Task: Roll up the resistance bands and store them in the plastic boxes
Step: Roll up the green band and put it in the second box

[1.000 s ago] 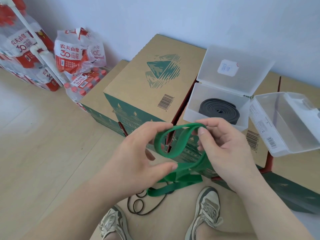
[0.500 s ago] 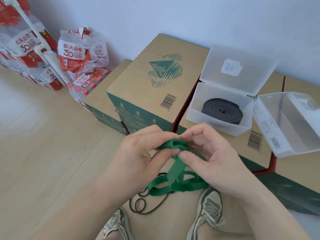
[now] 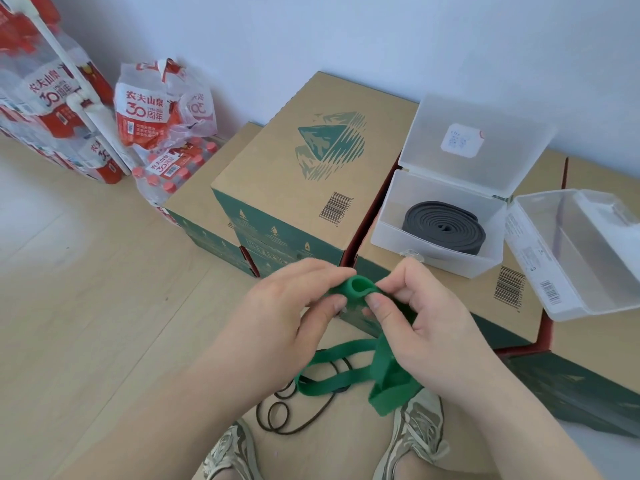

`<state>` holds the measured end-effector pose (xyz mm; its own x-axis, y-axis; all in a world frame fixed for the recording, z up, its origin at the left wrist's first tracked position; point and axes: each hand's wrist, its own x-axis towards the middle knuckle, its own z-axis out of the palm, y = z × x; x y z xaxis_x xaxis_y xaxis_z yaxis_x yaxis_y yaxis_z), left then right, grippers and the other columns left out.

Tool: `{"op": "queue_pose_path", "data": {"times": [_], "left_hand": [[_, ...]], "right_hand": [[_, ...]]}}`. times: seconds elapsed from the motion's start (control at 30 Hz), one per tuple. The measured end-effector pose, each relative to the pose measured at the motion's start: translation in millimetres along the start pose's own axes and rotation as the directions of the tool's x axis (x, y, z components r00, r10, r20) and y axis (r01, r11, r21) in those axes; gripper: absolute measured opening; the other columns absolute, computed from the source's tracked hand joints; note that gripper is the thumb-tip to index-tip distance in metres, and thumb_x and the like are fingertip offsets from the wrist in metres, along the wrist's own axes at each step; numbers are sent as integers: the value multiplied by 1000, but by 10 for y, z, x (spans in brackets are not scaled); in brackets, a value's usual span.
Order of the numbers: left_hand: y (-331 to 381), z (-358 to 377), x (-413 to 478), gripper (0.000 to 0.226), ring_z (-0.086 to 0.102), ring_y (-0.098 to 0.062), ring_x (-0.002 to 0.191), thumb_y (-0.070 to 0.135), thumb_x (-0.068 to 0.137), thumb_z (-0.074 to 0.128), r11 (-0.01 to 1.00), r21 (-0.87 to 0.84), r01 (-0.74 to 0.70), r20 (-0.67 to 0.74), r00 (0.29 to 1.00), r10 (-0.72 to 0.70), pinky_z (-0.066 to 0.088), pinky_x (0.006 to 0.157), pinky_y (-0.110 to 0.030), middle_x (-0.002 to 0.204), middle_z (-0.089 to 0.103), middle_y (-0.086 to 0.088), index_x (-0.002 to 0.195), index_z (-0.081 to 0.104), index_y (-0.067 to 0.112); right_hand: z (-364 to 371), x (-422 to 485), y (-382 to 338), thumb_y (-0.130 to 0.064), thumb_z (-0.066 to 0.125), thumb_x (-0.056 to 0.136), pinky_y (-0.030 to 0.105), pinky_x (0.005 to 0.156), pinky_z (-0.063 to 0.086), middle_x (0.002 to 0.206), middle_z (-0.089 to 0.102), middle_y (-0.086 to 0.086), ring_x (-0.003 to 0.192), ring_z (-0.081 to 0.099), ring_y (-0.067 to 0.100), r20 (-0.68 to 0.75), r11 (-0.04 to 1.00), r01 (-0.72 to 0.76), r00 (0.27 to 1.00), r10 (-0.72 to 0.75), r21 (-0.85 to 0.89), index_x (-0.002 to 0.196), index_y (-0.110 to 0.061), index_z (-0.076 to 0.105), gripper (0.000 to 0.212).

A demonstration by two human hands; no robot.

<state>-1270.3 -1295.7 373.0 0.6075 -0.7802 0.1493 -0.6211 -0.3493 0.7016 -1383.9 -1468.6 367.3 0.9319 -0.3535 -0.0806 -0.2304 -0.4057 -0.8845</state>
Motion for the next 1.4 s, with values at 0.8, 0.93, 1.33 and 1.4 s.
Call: {"op": "queue_pose_path", "data": {"times": [0.8,0.93,1.33,1.4], "left_hand": [[51,149,-11,12,60,-13,75,19,93,78,998,60,-22,-339,940,41,48,63,-24,86,63,6,104,82,17],[77,195,-24,13,58,-10,72,20,95,73,999,40,-13,-267,963,23,47,62,-19,82,63,7,106,81,17],[6,144,-38,9,64,-15,71,20,92,77,995,72,-73,-305,948,92,53,61,-31,80,67,4,91,79,11],[-28,130,-34,12,64,-19,69,20,92,76,991,90,-97,-299,947,120,54,59,-36,77,67,2,87,76,9]], "right_hand": [[180,35,-170,-17,73,93,52,81,59,91,79,-3,85,71,20,-181,933,-40,977,112,358,69,-30,57,32],[203,39,-147,-14,72,94,47,77,58,87,77,-3,80,68,15,-216,929,-50,967,137,366,72,-22,55,28],[211,35,-183,-22,65,97,52,81,56,101,78,1,88,67,25,-117,910,5,992,47,414,72,-35,58,29],[216,34,-161,-22,65,92,58,85,56,103,78,2,94,68,32,-78,910,12,997,22,414,76,-34,58,21]]}}
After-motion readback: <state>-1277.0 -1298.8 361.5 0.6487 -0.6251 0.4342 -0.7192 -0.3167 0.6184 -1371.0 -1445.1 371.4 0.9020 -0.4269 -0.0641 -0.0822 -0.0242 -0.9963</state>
